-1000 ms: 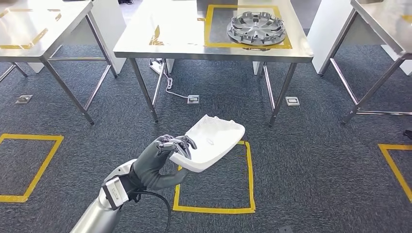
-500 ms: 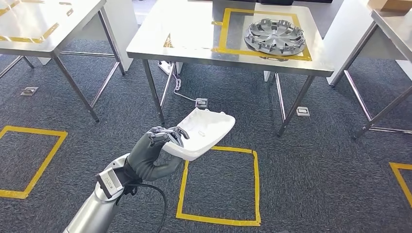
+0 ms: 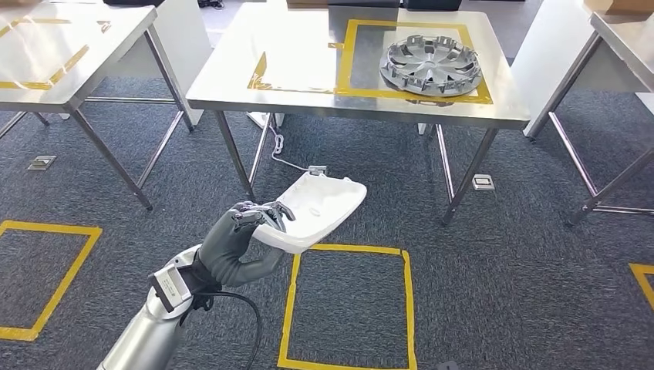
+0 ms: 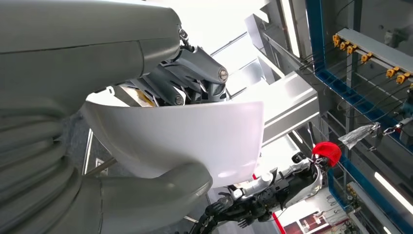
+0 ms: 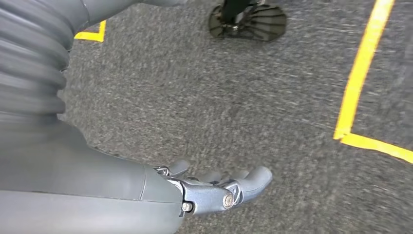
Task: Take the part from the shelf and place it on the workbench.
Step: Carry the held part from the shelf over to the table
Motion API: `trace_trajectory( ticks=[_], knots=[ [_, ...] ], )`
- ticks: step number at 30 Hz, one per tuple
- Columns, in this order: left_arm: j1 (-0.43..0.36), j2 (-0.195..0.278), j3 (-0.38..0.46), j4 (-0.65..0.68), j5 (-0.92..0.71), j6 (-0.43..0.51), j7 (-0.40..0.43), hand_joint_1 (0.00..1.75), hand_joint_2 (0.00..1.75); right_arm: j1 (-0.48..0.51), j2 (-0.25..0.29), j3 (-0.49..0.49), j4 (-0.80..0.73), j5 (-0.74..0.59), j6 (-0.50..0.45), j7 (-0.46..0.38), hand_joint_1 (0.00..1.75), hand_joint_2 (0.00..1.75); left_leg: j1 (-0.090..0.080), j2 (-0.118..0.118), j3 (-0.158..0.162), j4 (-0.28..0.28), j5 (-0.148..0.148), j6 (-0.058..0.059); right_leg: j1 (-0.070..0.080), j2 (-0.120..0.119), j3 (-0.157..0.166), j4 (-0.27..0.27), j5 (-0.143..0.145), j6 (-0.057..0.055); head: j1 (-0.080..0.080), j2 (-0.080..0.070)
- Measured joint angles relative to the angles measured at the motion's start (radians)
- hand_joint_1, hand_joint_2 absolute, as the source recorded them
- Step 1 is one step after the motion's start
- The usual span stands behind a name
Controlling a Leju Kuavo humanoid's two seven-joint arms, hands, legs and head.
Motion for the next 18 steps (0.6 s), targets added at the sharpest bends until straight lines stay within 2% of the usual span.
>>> trace_trajectory(
  ticks=[2, 3, 4, 6, 7, 8, 9, 10, 11, 12, 13, 14, 16, 17, 18],
  knots=[
    [0.000, -0.003, -0.001, 0.007, -0.004, -0.005, 0.001, 1.75, 1.75, -0.001, 0.001, 0.000, 0.000, -0.003, -0.005, -0.003, 0.00, 1.75, -0.001, 0.007, 0.015, -0.082, 0.059, 0.011, 0.000, 0.001, 0.012, 0.000, -0.018, 0.013, -0.004, 0.000],
    [-0.001, -0.004, -0.002, 0.010, -0.006, -0.007, 0.001, 1.75, 1.75, -0.001, 0.001, 0.000, 0.000, -0.004, -0.007, -0.004, 0.00, 1.75, -0.002, 0.008, 0.017, -0.094, 0.063, 0.020, 0.001, 0.000, 0.016, 0.001, -0.022, 0.021, -0.005, 0.000],
    [-0.003, -0.007, -0.002, 0.012, -0.007, -0.010, 0.001, 1.75, 1.75, -0.001, 0.001, 0.000, 0.000, -0.006, -0.010, -0.005, 0.00, 1.75, -0.003, 0.006, 0.021, -0.094, 0.056, 0.031, 0.002, 0.001, 0.019, 0.002, -0.023, 0.028, -0.005, 0.000],
    [-0.010, -0.013, -0.002, 0.015, -0.005, -0.015, 0.001, 1.75, 1.75, -0.003, 0.002, 0.000, 0.000, -0.012, -0.016, -0.006, 0.00, 1.75, -0.001, 0.003, 0.036, -0.099, 0.054, 0.045, 0.001, 0.000, 0.006, 0.039, -0.010, 0.039, -0.002, 0.000],
    [-0.015, -0.017, -0.002, 0.017, -0.003, -0.020, 0.000, 1.75, 1.75, -0.005, 0.003, 0.000, 0.000, -0.013, -0.018, -0.007, 0.00, 1.75, 0.000, 0.002, 0.046, -0.101, 0.050, 0.051, 0.000, 0.000, -0.020, 0.081, -0.002, 0.043, 0.001, 0.000],
    [-0.019, -0.021, -0.002, 0.020, 0.000, -0.025, 0.000, 1.75, 1.75, -0.006, 0.004, 0.000, 0.000, -0.014, -0.019, -0.008, 0.00, 1.75, 0.000, 0.002, 0.055, -0.104, 0.044, 0.056, -0.001, 0.000, -0.060, 0.140, -0.003, 0.045, 0.003, 0.000],
    [-0.024, -0.023, -0.002, 0.024, 0.001, -0.029, 0.000, 1.75, 1.75, -0.006, 0.004, 0.000, 0.000, -0.013, -0.019, -0.008, 0.00, 1.75, -0.001, 0.001, 0.063, -0.105, 0.037, 0.060, -0.001, 0.000, -0.107, 0.203, -0.017, 0.048, 0.006, 0.000],
    [-0.027, -0.025, -0.002, 0.029, 0.002, -0.033, 0.000, 1.75, 1.75, -0.006, 0.004, 0.000, 0.000, -0.012, -0.020, -0.008, 0.00, 1.75, -0.002, 0.001, 0.071, -0.105, 0.028, 0.063, -0.001, 0.000, -0.154, 0.255, -0.045, 0.049, 0.009, 0.000],
    [-0.028, -0.026, -0.002, 0.034, 0.003, -0.036, 0.000, 1.75, 1.75, -0.005, 0.005, 0.000, 0.000, -0.012, -0.021, -0.007, 0.00, 1.75, -0.003, 0.000, 0.080, -0.106, 0.019, 0.064, 0.000, 0.000, -0.191, 0.286, -0.074, 0.049, 0.011, 0.000],
    [-0.029, -0.027, -0.002, 0.039, 0.005, -0.038, 0.000, 1.75, 1.75, -0.005, 0.006, 0.000, 0.000, -0.014, -0.021, -0.006, 0.00, 1.75, -0.005, -0.001, 0.091, -0.106, 0.010, 0.064, 0.000, 0.000, -0.214, 0.289, -0.090, 0.048, 0.013, 0.000],
    [-0.029, -0.027, -0.002, 0.045, 0.007, -0.041, 0.000, 1.75, 1.75, -0.005, 0.007, 0.000, 0.000, -0.018, -0.022, -0.004, 0.00, 1.75, -0.006, -0.002, 0.103, -0.106, 0.000, 0.064, 0.001, 0.000, -0.221, 0.262, -0.082, 0.045, 0.014, 0.000],
    [-0.030, -0.027, -0.002, 0.049, 0.009, -0.044, 0.000, 1.75, 1.75, -0.005, 0.008, -0.001, 0.000, -0.020, -0.020, -0.001, 0.00, 1.75, -0.008, -0.002, 0.116, -0.106, -0.010, 0.063, 0.003, 0.000, -0.213, 0.208, -0.047, 0.039, 0.016, 0.000],
    [-0.032, -0.027, -0.002, 0.057, 0.011, -0.048, 0.000, 1.75, 1.75, -0.004, 0.009, -0.001, 0.000, -0.020, -0.017, 0.006, 0.00, 1.75, -0.012, -0.005, 0.139, -0.106, -0.030, 0.059, 0.013, 0.002, -0.180, 0.079, 0.056, 0.022, 0.019, 0.000],
    [-0.033, -0.027, -0.003, 0.060, 0.012, -0.049, 0.000, 1.75, 1.75, -0.003, 0.010, -0.001, 0.000, -0.018, -0.016, 0.010, 0.00, 1.75, -0.014, -0.006, 0.146, -0.108, -0.040, 0.055, 0.018, 0.003, -0.166, 0.036, 0.088, 0.016, 0.020, 0.000],
    [-0.034, -0.027, -0.003, 0.062, 0.014, -0.050, 0.000, 1.75, 1.75, -0.001, 0.011, -0.001, 0.000, -0.017, -0.016, 0.012, 0.00, 1.75, -0.015, -0.008, 0.155, -0.107, -0.045, 0.050, 0.022, 0.005, -0.157, 0.012, 0.103, 0.011, 0.021, 0.000]
  ],
)
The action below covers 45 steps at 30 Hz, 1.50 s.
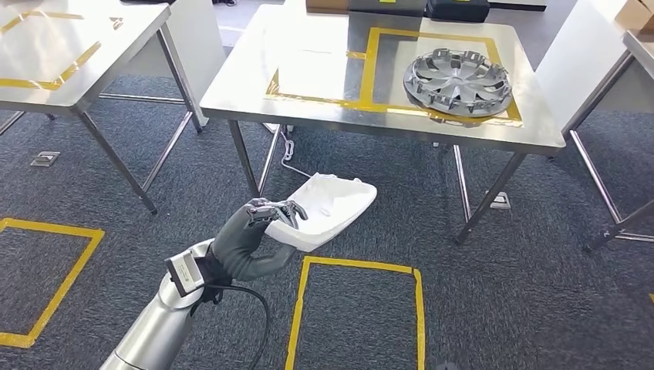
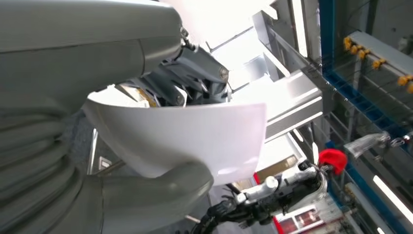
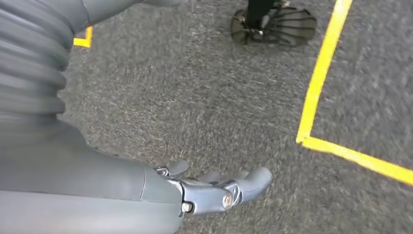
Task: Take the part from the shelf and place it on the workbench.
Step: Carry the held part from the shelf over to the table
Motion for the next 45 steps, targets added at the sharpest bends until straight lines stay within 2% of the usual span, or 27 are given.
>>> trace_trajectory(
  ticks=[3, 4, 6, 8, 9, 10, 11, 14, 15, 16, 19, 21, 23, 24, 25, 26, 28, 30, 31, 33, 34, 36, 38, 40, 41, 42, 45],
  knots=[
    [-0.005, 0.000, -0.001, 0.003, 0.002, -0.001, 0.000, 1.75, 1.75, 0.002, 0.004, 0.000, 0.000, -0.001, -0.002, -0.001, 0.00, 1.75, -0.002, -0.001, 0.013, 0.028, 0.003, -0.017, -0.004, 0.001, 0.033, -0.015, -0.004, -0.014, 0.000, 0.000],
    [-0.008, 0.000, -0.001, 0.003, 0.001, -0.001, -0.001, 1.75, 1.75, 0.001, 0.005, 0.000, 0.000, -0.003, -0.003, -0.002, 0.00, 1.75, -0.002, 0.001, 0.000, 0.060, 0.003, -0.022, -0.006, 0.000, 0.048, -0.017, -0.007, -0.020, -0.003, 0.000],
    [-0.009, 0.000, -0.002, 0.005, 0.001, -0.001, -0.001, 1.75, 1.75, 0.001, 0.006, -0.002, 0.000, -0.006, -0.004, -0.004, 0.00, 1.75, 0.000, 0.003, -0.062, 0.164, -0.021, -0.031, -0.008, -0.001, 0.071, -0.019, -0.020, -0.028, -0.008, 0.000],
    [-0.005, 0.000, -0.004, 0.007, 0.000, -0.002, -0.001, 1.75, 1.75, 0.004, 0.006, -0.006, 0.000, -0.012, -0.007, -0.007, 0.00, 1.75, 0.004, 0.004, -0.141, 0.257, -0.079, -0.038, -0.008, 0.001, 0.088, -0.019, -0.038, -0.030, -0.014, 0.000],
    [-0.001, 0.000, -0.005, 0.007, 0.000, -0.005, -0.001, 1.75, 1.75, 0.008, 0.006, -0.008, 0.000, -0.013, -0.008, -0.008, 0.00, 1.75, 0.005, 0.004, -0.168, 0.271, -0.101, -0.039, -0.008, 0.001, 0.100, -0.019, -0.049, -0.030, -0.016, 0.000],
    [0.003, 0.000, -0.007, 0.006, 0.000, -0.009, -0.001, 1.75, 1.75, 0.011, 0.006, -0.009, 0.000, -0.015, -0.009, -0.009, 0.00, 1.75, 0.006, 0.005, -0.181, 0.256, -0.104, -0.039, -0.008, 0.002, 0.113, -0.019, -0.060, -0.029, -0.018, 0.000],
    [0.006, 0.000, -0.009, 0.003, 0.000, -0.014, -0.001, 1.75, 1.75, 0.014, 0.006, -0.010, 0.000, -0.015, -0.010, -0.010, 0.00, 1.75, 0.007, 0.005, -0.181, 0.216, -0.081, -0.038, -0.009, 0.003, 0.128, -0.018, -0.072, -0.027, -0.020, 0.000],
    [0.011, 0.000, -0.014, -0.011, 0.004, -0.033, -0.001, 1.75, 1.75, 0.017, 0.006, -0.011, 0.000, -0.015, -0.011, -0.006, 0.00, 1.75, 0.004, 0.010, -0.163, 0.042, 0.089, -0.029, -0.006, 0.003, 0.158, -0.015, -0.106, -0.017, -0.024, 0.000],
    [0.012, 0.000, -0.015, -0.018, 0.006, -0.043, 0.000, 1.75, 1.75, 0.016, 0.005, -0.011, 0.000, -0.014, -0.011, -0.003, 0.00, 1.75, 0.003, 0.011, -0.161, 0.011, 0.125, -0.022, -0.005, 0.003, 0.162, -0.016, -0.116, -0.011, -0.024, 0.000],
    [0.013, -0.001, -0.015, -0.026, 0.011, -0.055, 0.000, 1.75, 1.75, 0.016, 0.005, -0.012, 0.000, -0.012, -0.011, 0.000, 0.00, 1.75, 0.001, 0.011, -0.160, -0.003, 0.138, -0.015, -0.003, 0.004, 0.167, -0.014, -0.118, -0.004, -0.024, 0.000],
    [0.010, -0.006, -0.016, -0.055, 0.031, -0.100, -0.001, 1.75, 1.75, 0.012, 0.003, -0.012, 0.000, -0.006, -0.007, 0.002, 0.00, 1.75, 0.005, 0.008, -0.130, -0.012, 0.125, 0.006, -0.005, 0.002, 0.158, 0.031, -0.112, 0.013, -0.020, 0.000],
    [0.007, -0.011, -0.016, -0.070, 0.050, -0.131, 0.001, 1.75, 1.75, 0.005, 0.003, -0.012, -0.001, -0.005, -0.001, -0.002, 0.00, 1.75, 0.007, 0.008, -0.104, -0.017, 0.109, 0.016, -0.009, 0.001, 0.098, 0.132, -0.130, 0.022, -0.016, 0.000],
    [0.007, -0.017, -0.016, -0.083, 0.067, -0.159, 0.007, 1.75, 1.75, 0.002, 0.004, -0.012, -0.001, -0.005, 0.011, -0.004, 0.00, 1.75, 0.007, 0.010, -0.085, -0.017, 0.090, 0.018, -0.013, 0.000, 0.012, 0.242, -0.184, 0.030, -0.012, 0.000],
    [0.008, -0.019, -0.016, -0.090, 0.071, -0.168, 0.010, 1.75, 1.75, 0.002, 0.004, -0.012, -0.001, -0.006, 0.018, -0.005, 0.00, 1.75, 0.007, 0.010, -0.074, -0.017, 0.080, 0.018, -0.016, 0.000, -0.019, 0.267, -0.206, 0.034, -0.010, 0.000],
    [0.008, -0.022, -0.016, -0.095, 0.073, -0.175, 0.014, 1.75, 1.75, 0.002, 0.004, -0.012, -0.001, -0.007, 0.024, -0.005, 0.00, 1.75, 0.007, 0.011, -0.061, -0.017, 0.069, 0.016, -0.017, -0.001, -0.035, 0.261, -0.210, 0.036, -0.009, 0.000],
    [0.009, -0.025, -0.016, -0.100, 0.072, -0.179, 0.016, 1.75, 1.75, 0.002, 0.004, -0.012, -0.001, -0.007, 0.027, -0.005, 0.00, 1.75, 0.007, 0.013, -0.046, -0.017, 0.057, 0.014, -0.019, -0.003, -0.036, 0.223, -0.187, 0.037, -0.007, 0.000],
    [0.009, -0.031, -0.016, -0.109, 0.068, -0.183, 0.020, 1.75, 1.75, 0.002, 0.004, -0.012, 0.000, -0.008, 0.025, -0.004, 0.00, 1.75, 0.005, 0.017, -0.018, -0.016, 0.031, 0.005, -0.021, -0.015, -0.012, 0.090, -0.075, 0.035, -0.004, 0.000],
    [0.010, -0.035, -0.018, -0.118, 0.059, -0.183, 0.023, 1.75, 1.75, 0.002, 0.004, -0.012, 0.000, -0.008, 0.017, 0.000, 0.00, 1.75, 0.002, 0.020, -0.003, -0.018, 0.008, -0.007, -0.018, -0.026, 0.006, 0.003, 0.002, 0.024, -0.002, 0.000],
    [0.010, -0.036, -0.019, -0.122, 0.054, -0.183, 0.024, 1.75, 1.75, 0.003, 0.004, -0.012, 0.000, -0.008, 0.014, 0.002, 0.00, 1.75, 0.000, 0.021, 0.005, -0.015, 0.003, -0.014, -0.017, -0.025, 0.008, -0.011, 0.013, 0.016, -0.002, 0.000],
    [0.010, -0.039, -0.021, -0.135, 0.047, -0.180, 0.027, 1.75, 1.75, 0.003, 0.004, -0.012, 0.000, -0.007, 0.010, 0.005, 0.00, 1.75, 0.001, 0.023, 0.015, -0.005, 0.001, -0.025, -0.017, -0.020, 0.025, -0.013, 0.001, -0.001, -0.004, 0.000],
    [0.009, -0.040, -0.022, -0.142, 0.045, -0.177, 0.028, 1.75, 1.75, 0.003, 0.004, -0.012, 0.000, -0.006, 0.009, 0.005, 0.00, 1.75, 0.002, 0.023, 0.011, 0.021, 0.005, -0.030, -0.019, -0.018, 0.039, -0.016, -0.005, -0.009, -0.005, 0.000],
    [0.008, -0.041, -0.025, -0.151, 0.040, -0.173, 0.030, 1.75, 1.75, 0.001, 0.004, -0.012, 0.000, -0.006, 0.008, 0.008, 0.00, 1.75, 0.004, 0.021, -0.043, 0.120, -0.001, -0.038, -0.020, -0.015, 0.067, -0.019, -0.021, -0.020, -0.010, 0.000],
    [0.012, -0.040, -0.026, -0.154, 0.038, -0.169, 0.031, 1.75, 1.75, 0.000, 0.004, -0.012, 0.000, -0.006, 0.006, 0.014, 0.00, 1.75, 0.005, 0.020, -0.130, 0.238, -0.050, -0.043, -0.018, -0.012, 0.088, -0.019, -0.040, -0.025, -0.016, 0.000],
    [0.017, -0.038, -0.027, -0.155, 0.034, -0.164, 0.031, 1.75, 1.75, 0.001, 0.004, -0.012, 0.000, -0.007, 0.003, 0.023, 0.00, 1.75, 0.005, 0.020, -0.188, 0.273, -0.097, -0.043, -0.016, -0.007, 0.112, -0.019, -0.061, -0.026, -0.019, 0.000],
    [0.018, -0.037, -0.027, -0.155, 0.031, -0.160, 0.030, 1.75, 1.75, 0.001, 0.005, -0.012, 0.000, -0.007, 0.001, 0.030, 0.00, 1.75, 0.004, 0.020, -0.195, 0.247, -0.088, -0.039, -0.015, -0.005, 0.127, -0.019, -0.073, -0.025, -0.021, 0.000],
    [0.019, -0.037, -0.026, -0.157, 0.029, -0.156, 0.029, 1.75, 1.75, 0.001, 0.006, -0.012, 0.000, -0.006, 0.000, 0.040, 0.00, 1.75, 0.002, 0.020, -0.190, 0.196, -0.053, -0.032, -0.013, -0.004, 0.142, -0.019, -0.084, -0.025, -0.022, 0.000],
    [0.021, -0.034, -0.024, -0.165, 0.020, -0.140, 0.026, 1.75, 1.75, 0.000, 0.013, -0.012, 0.001, 0.002, -0.010, 0.064, 0.00, 1.75, -0.009, 0.018, -0.160, 0.026, 0.107, -0.009, -0.009, 0.000, 0.172, -0.018, -0.118, -0.017, -0.025, 0.000]
  ],
)
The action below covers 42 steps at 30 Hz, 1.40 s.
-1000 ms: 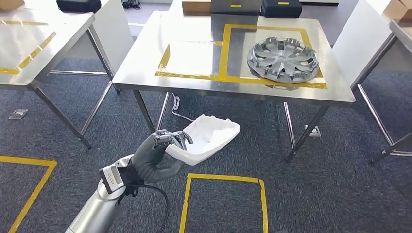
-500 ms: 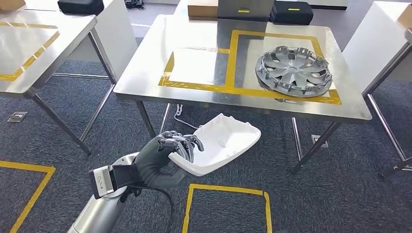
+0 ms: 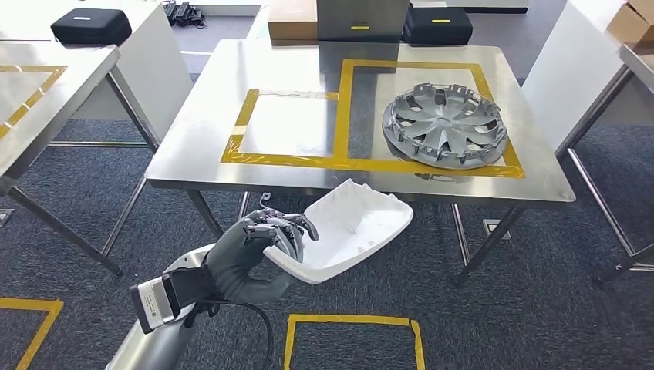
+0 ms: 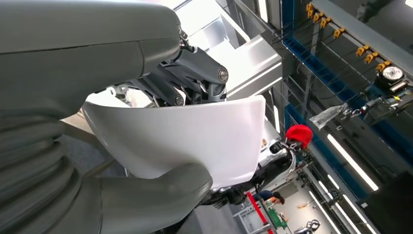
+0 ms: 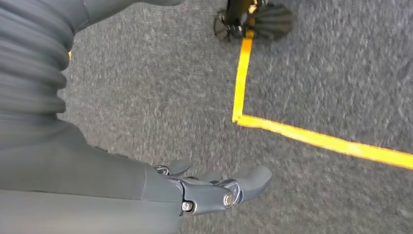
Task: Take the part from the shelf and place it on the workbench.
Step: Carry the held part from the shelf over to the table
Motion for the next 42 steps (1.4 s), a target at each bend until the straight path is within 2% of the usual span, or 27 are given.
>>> trace_trajectory(
  ticks=[1, 4, 6, 8, 10, 11, 12, 14, 15, 16, 19, 20, 21, 24, 25, 26, 27, 30, 31, 32, 34, 36, 37, 39, 40, 41, 42],
  knots=[
    [0.002, 0.001, 0.001, -0.005, -0.005, 0.007, -0.001, 1.75, 1.75, -0.001, 0.002, 0.000, 0.000, 0.005, -0.005, 0.004, 0.00, 1.75, -0.002, -0.002, 0.004, -0.026, 0.026, 0.005, 0.001, 0.001, 0.005, 0.003, -0.007, 0.005, 0.000, 0.000],
    [0.006, 0.004, 0.006, -0.023, -0.013, 0.018, -0.002, 1.75, 1.75, -0.004, 0.002, 0.001, 0.000, 0.017, -0.014, 0.008, 0.00, 1.75, 0.003, -0.005, 0.024, -0.039, 0.026, 0.018, 0.003, 0.001, 0.005, 0.037, -0.007, 0.021, 0.001, 0.000],
    [0.009, 0.004, 0.010, -0.035, -0.013, 0.021, -0.004, 1.75, 1.75, -0.007, 0.003, 0.003, 0.000, 0.027, -0.008, 0.009, 0.00, 1.75, 0.007, -0.006, 0.044, -0.041, 0.017, 0.027, 0.000, 0.000, -0.047, 0.126, -0.011, 0.032, 0.004, 0.000],
    [0.014, 0.005, 0.014, -0.040, -0.014, 0.025, -0.005, 1.75, 1.75, -0.007, 0.004, 0.007, 0.000, 0.039, 0.002, 0.011, 0.00, 1.75, 0.008, -0.007, 0.058, -0.041, 0.001, 0.031, -0.005, 0.000, -0.132, 0.243, -0.055, 0.043, 0.008, 0.000],
    [0.022, 0.006, 0.020, -0.043, -0.015, 0.029, -0.005, 1.75, 1.75, -0.005, 0.004, 0.011, 0.000, 0.045, 0.012, 0.012, 0.00, 1.75, 0.010, -0.010, 0.077, -0.041, -0.018, 0.029, -0.010, -0.001, -0.191, 0.288, -0.100, 0.050, 0.010, 0.000],
    [0.024, 0.006, 0.024, -0.043, -0.017, 0.032, -0.005, 1.75, 1.75, -0.005, 0.004, 0.013, 0.000, 0.046, 0.016, 0.011, 0.00, 1.75, 0.011, -0.011, 0.089, -0.040, -0.028, 0.026, -0.012, -0.001, -0.199, 0.267, -0.094, 0.051, 0.011, 0.000],
    [0.025, 0.006, 0.028, -0.044, -0.020, 0.036, -0.005, 1.75, 1.75, -0.005, 0.004, 0.015, 0.000, 0.046, 0.020, 0.009, 0.00, 1.75, 0.013, -0.012, 0.103, -0.039, -0.039, 0.022, -0.014, -0.001, -0.193, 0.217, -0.060, 0.052, 0.012, 0.000],
    [0.026, 0.006, 0.035, -0.047, -0.031, 0.048, -0.005, 1.75, 1.75, -0.004, 0.004, 0.019, 0.001, 0.046, 0.025, 0.006, 0.00, 1.75, 0.014, -0.012, 0.125, -0.035, -0.063, 0.012, -0.018, -0.005, -0.163, 0.087, 0.045, 0.052, 0.015, 0.000],
    [0.027, 0.006, 0.038, -0.048, -0.037, 0.055, -0.005, 1.75, 1.75, -0.004, 0.004, 0.021, 0.001, 0.046, 0.027, 0.006, 0.00, 1.75, 0.014, -0.013, 0.133, -0.034, -0.074, 0.006, -0.017, -0.008, -0.152, 0.044, 0.081, 0.048, 0.016, 0.000],
    [0.029, 0.007, 0.041, -0.049, -0.042, 0.060, -0.005, 1.75, 1.75, -0.004, 0.004, 0.022, 0.001, 0.046, 0.030, 0.006, 0.00, 1.75, 0.013, -0.014, 0.139, -0.034, -0.083, -0.001, -0.015, -0.011, -0.146, 0.021, 0.099, 0.041, 0.017, 0.000],
    [0.028, 0.008, 0.053, -0.053, -0.045, 0.070, -0.005, 1.75, 1.75, -0.005, 0.004, 0.023, 0.001, 0.045, 0.041, 0.006, 0.00, 1.75, 0.013, -0.014, 0.157, -0.024, -0.094, -0.022, -0.014, -0.011, -0.125, 0.013, 0.092, 0.015, 0.016, 0.000],
    [0.027, 0.009, 0.058, -0.053, -0.044, 0.071, -0.005, 1.75, 1.75, -0.005, 0.004, 0.023, 0.001, 0.044, 0.043, 0.005, 0.00, 1.75, 0.013, -0.013, 0.151, 0.000, -0.097, -0.026, -0.016, -0.010, -0.114, 0.012, 0.088, 0.008, 0.013, 0.000],
    [0.024, 0.009, 0.062, -0.052, -0.042, 0.071, -0.005, 1.75, 1.75, -0.005, 0.004, 0.023, 0.001, 0.043, 0.043, 0.004, 0.00, 1.75, 0.015, -0.012, 0.129, 0.042, -0.106, -0.030, -0.016, -0.010, -0.103, 0.011, 0.084, 0.001, 0.011, 0.000],
    [0.022, 0.012, 0.074, -0.043, -0.035, 0.071, -0.005, 1.75, 1.75, -0.003, 0.004, 0.023, 0.001, 0.036, 0.043, 0.002, 0.00, 1.75, 0.016, -0.010, 0.005, 0.223, -0.172, -0.036, -0.014, -0.008, -0.078, 0.010, 0.060, -0.008, 0.003, 0.000],
    [0.022, 0.012, 0.078, -0.039, -0.034, 0.070, -0.005, 1.75, 1.75, -0.001, 0.004, 0.023, 0.001, 0.033, 0.043, 0.001, 0.00, 1.75, 0.016, -0.010, -0.026, 0.251, -0.191, -0.036, -0.013, -0.007, -0.067, 0.010, 0.050, -0.008, 0.002, 0.000],
    [0.022, 0.013, 0.081, -0.035, -0.034, 0.069, -0.005, 1.75, 1.75, 0.001, 0.004, 0.023, 0.001, 0.030, 0.043, -0.001, 0.00, 1.75, 0.016, -0.010, -0.041, 0.246, -0.192, -0.035, -0.012, -0.005, -0.054, 0.010, 0.040, -0.008, 0.001, 0.000],
    [0.022, 0.013, 0.084, -0.032, -0.033, 0.068, -0.005, 1.75, 1.75, 0.002, 0.004, 0.023, 0.001, 0.028, 0.043, -0.003, 0.00, 1.75, 0.015, -0.010, -0.041, 0.208, -0.169, -0.031, -0.011, -0.004, -0.040, 0.010, 0.029, -0.008, -0.001, 0.000],
    [0.019, 0.013, 0.091, -0.023, -0.033, 0.066, -0.005, 1.75, 1.75, 0.004, 0.008, 0.022, 0.002, 0.024, 0.042, -0.009, 0.00, 1.75, 0.007, -0.010, -0.008, 0.025, -0.017, -0.011, -0.006, 0.000, -0.006, 0.013, -0.004, -0.001, -0.005, 0.000],
    [0.018, 0.013, 0.093, -0.021, -0.032, 0.065, -0.005, 1.75, 1.75, 0.005, 0.008, 0.022, 0.003, 0.023, 0.042, -0.011, 0.00, 1.75, 0.003, -0.011, -0.002, -0.007, 0.018, -0.006, -0.005, 0.002, 0.000, 0.014, -0.013, 0.004, -0.005, 0.000],
    [0.017, 0.013, 0.095, -0.018, -0.032, 0.065, -0.005, 1.75, 1.75, 0.005, 0.009, 0.022, 0.003, 0.022, 0.042, -0.012, 0.00, 1.75, 0.001, -0.011, 0.000, -0.019, 0.031, -0.003, -0.004, 0.003, 0.004, 0.014, -0.020, 0.010, -0.004, 0.000],
    [0.012, 0.012, 0.097, -0.014, -0.032, 0.063, -0.005, 1.75, 1.75, 0.006, 0.009, 0.022, 0.003, 0.020, 0.040, -0.013, 0.00, 1.75, 0.003, -0.013, 0.009, -0.021, 0.033, 0.002, -0.005, 0.004, 0.010, 0.012, -0.032, 0.022, -0.003, 0.000],
    [0.005, 0.009, 0.099, -0.012, -0.031, 0.061, -0.006, 1.75, 1.75, 0.005, 0.010, 0.022, 0.002, 0.019, 0.039, -0.014, 0.00, 1.75, 0.008, -0.012, 0.020, -0.029, 0.027, 0.013, -0.006, 0.002, -0.008, 0.056, -0.059, 0.033, 0.000, 0.000],
    [0.002, 0.007, 0.099, -0.011, -0.031, 0.061, -0.006, 1.75, 1.75, 0.005, 0.010, 0.022, 0.002, 0.018, 0.039, -0.015, 0.00, 1.75, 0.010, -0.011, 0.025, -0.032, 0.023, 0.018, -0.008, 0.000, -0.037, 0.109, -0.083, 0.038, 0.003, 0.000],
    [0.001, 0.005, 0.100, -0.005, -0.030, 0.059, -0.006, 1.75, 1.75, 0.008, 0.011, 0.022, 0.002, 0.016, 0.038, -0.015, 0.00, 1.75, 0.011, -0.011, 0.032, -0.032, 0.012, 0.023, -0.010, 0.000, -0.126, 0.244, -0.127, 0.045, 0.007, 0.000],
    [0.001, 0.004, 0.100, -0.002, -0.030, 0.059, -0.006, 1.75, 1.75, 0.010, 0.011, 0.022, 0.002, 0.015, 0.038, -0.016, 0.00, 1.75, 0.011, -0.012, 0.036, -0.031, 0.007, 0.023, -0.011, 0.000, -0.163, 0.287, -0.128, 0.048, 0.008, 0.000],
    [0.001, 0.004, 0.100, 0.001, -0.030, 0.059, -0.005, 1.75, 1.75, 0.012, 0.010, 0.021, 0.002, 0.015, 0.037, -0.016, 0.00, 1.75, 0.012, -0.013, 0.041, -0.030, 0.001, 0.022, -0.012, 0.000, -0.183, 0.295, -0.107, 0.049, 0.009, 0.000],
    [0.001, 0.004, 0.100, 0.003, -0.030, 0.059, -0.006, 1.75, 1.75, 0.014, 0.010, 0.021, 0.002, 0.014, 0.037, -0.017, 0.00, 1.75, 0.013, -0.014, 0.047, -0.028, -0.005, 0.020, -0.014, 0.000, -0.182, 0.262, -0.067, 0.050, 0.010, 0.000]
  ],
)
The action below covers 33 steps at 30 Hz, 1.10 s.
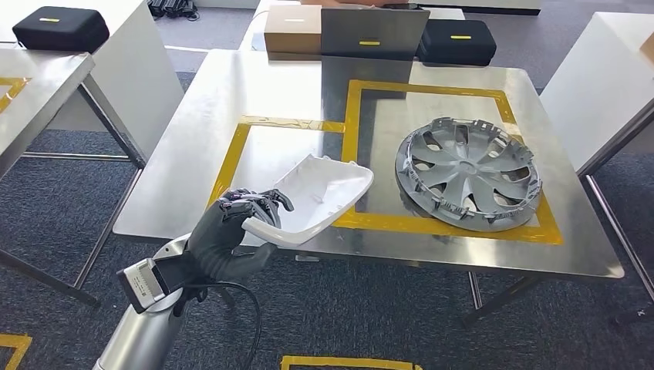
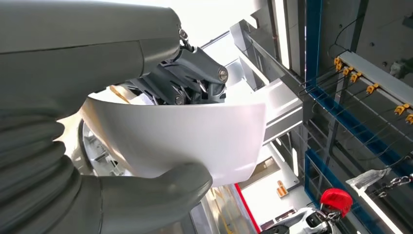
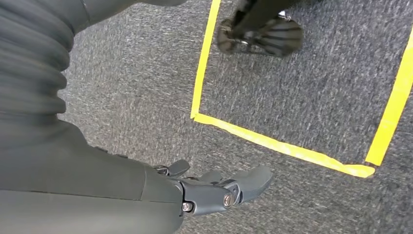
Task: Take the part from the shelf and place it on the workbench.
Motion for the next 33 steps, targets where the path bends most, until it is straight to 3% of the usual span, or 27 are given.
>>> trace_trajectory(
  ticks=[2, 4, 7, 9, 12, 13, 14, 15, 17, 19, 20, 22, 28, 33],
  knots=[
    [0.000, -0.001, 0.000, 0.003, 0.000, 0.000, 0.000, 1.75, 1.75, 0.001, 0.000, 0.000, 0.000, -0.001, 0.000, -0.001, 0.00, 1.75, 0.000, -0.001, 0.014, 0.005, -0.013, -0.007, -0.002, 0.000, 0.042, -0.132, 0.092, -0.001, 0.002, 0.000],
    [-0.001, -0.002, 0.000, 0.005, 0.000, 0.000, 0.000, 1.75, 1.75, 0.001, 0.000, 0.000, 0.000, -0.001, 0.000, -0.001, 0.00, 1.75, -0.003, -0.003, 0.019, 0.009, -0.023, -0.018, 0.000, 0.001, 0.074, -0.221, 0.130, -0.010, 0.004, 0.000],
    [-0.001, -0.002, 0.001, 0.005, 0.000, 0.000, 0.000, 1.75, 1.75, 0.003, 0.000, 0.000, 0.000, 0.000, 0.000, -0.003, 0.00, 1.75, -0.003, -0.004, 0.022, 0.005, -0.027, -0.036, 0.002, 0.001, 0.080, -0.240, 0.130, -0.030, 0.003, 0.000],
    [0.000, -0.002, 0.001, 0.004, 0.000, 0.000, -0.001, 1.75, 1.75, 0.003, 0.000, 0.000, 0.000, 0.000, 0.000, -0.004, 0.00, 1.75, -0.001, -0.002, 0.010, 0.037, -0.050, -0.048, -0.001, 0.000, 0.086, -0.247, 0.132, -0.042, 0.000, 0.000],
    [0.004, -0.002, 0.001, 0.004, -0.002, -0.003, -0.003, 1.75, 1.75, 0.003, 0.000, 0.000, 0.000, 0.000, 0.000, -0.005, 0.00, 1.75, 0.004, 0.001, -0.073, 0.216, -0.137, -0.063, -0.002, -0.003, 0.093, -0.249, 0.129, -0.053, -0.008, 0.000],
    [0.006, -0.002, 0.001, 0.005, -0.002, -0.004, -0.003, 1.75, 1.75, 0.003, 0.000, 0.000, 0.000, 0.003, 0.001, -0.005, 0.00, 1.75, 0.007, 0.001, -0.099, 0.268, -0.152, -0.068, -0.002, -0.003, 0.094, -0.249, 0.127, -0.055, -0.009, 0.000],
    [0.008, -0.001, 0.001, 0.005, -0.002, -0.006, -0.003, 1.75, 1.75, 0.004, 0.000, 0.000, 0.000, 0.008, 0.002, -0.006, 0.00, 1.75, 0.010, 0.001, -0.110, 0.287, -0.149, -0.073, -0.002, -0.003, 0.096, -0.248, 0.126, -0.056, -0.009, 0.000],
    [0.009, -0.001, 0.001, 0.005, -0.002, -0.008, -0.003, 1.75, 1.75, 0.004, 0.000, 0.000, 0.000, 0.013, 0.003, -0.007, 0.00, 1.75, 0.015, 0.002, -0.100, 0.265, -0.126, -0.079, -0.003, -0.003, 0.099, -0.247, 0.124, -0.056, -0.010, 0.000],
    [0.009, -0.001, 0.001, 0.005, -0.003, -0.009, -0.003, 1.75, 1.75, 0.003, 0.000, 0.001, 0.000, 0.018, 0.001, -0.011, 0.00, 1.75, 0.027, 0.006, -0.036, 0.133, -0.057, -0.093, -0.006, -0.001, 0.103, -0.242, 0.117, -0.051, -0.011, 0.000],
    [0.007, -0.002, 0.001, 0.006, -0.005, -0.009, -0.002, 1.75, 1.75, 0.002, -0.002, 0.001, 0.000, 0.014, -0.002, -0.015, 0.00, 1.75, 0.032, 0.005, 0.015, 0.028, -0.025, -0.088, -0.002, 0.001, 0.102, -0.231, 0.108, -0.040, -0.015, 0.000],
    [0.006, -0.003, 0.001, 0.006, -0.008, -0.008, -0.001, 1.75, 1.75, 0.002, -0.003, 0.001, -0.001, 0.012, -0.002, -0.016, 0.00, 1.75, 0.032, 0.003, 0.022, 0.011, -0.026, -0.083, 0.000, 0.002, 0.100, -0.229, 0.106, -0.035, -0.015, 0.000],
    [0.006, -0.005, 0.002, 0.007, -0.015, -0.002, -0.004, 1.75, 1.75, 0.002, -0.003, 0.001, -0.001, 0.011, -0.003, -0.019, 0.00, 1.75, 0.028, 0.000, 0.021, 0.010, -0.026, -0.068, 0.001, 0.002, 0.100, -0.231, 0.108, -0.028, -0.011, 0.000],
    [0.004, -0.005, 0.001, 0.007, -0.070, 0.083, -0.017, 1.75, 1.75, 0.002, -0.003, 0.001, -0.001, 0.010, -0.011, -0.029, 0.00, 1.75, 0.022, 0.000, 0.020, 0.010, -0.026, -0.059, -0.004, 0.002, 0.105, -0.243, 0.113, -0.017, -0.008, 0.000],
    [-0.023, -0.002, -0.021, 0.048, -0.226, 0.239, -0.017, 1.75, 1.75, 0.002, -0.003, 0.001, -0.001, 0.008, -0.015, -0.028, 0.00, 1.75, 0.019, 0.000, 0.020, 0.010, -0.026, -0.056, -0.005, 0.002, 0.105, -0.245, 0.115, -0.014, -0.008, 0.000]
  ],
)
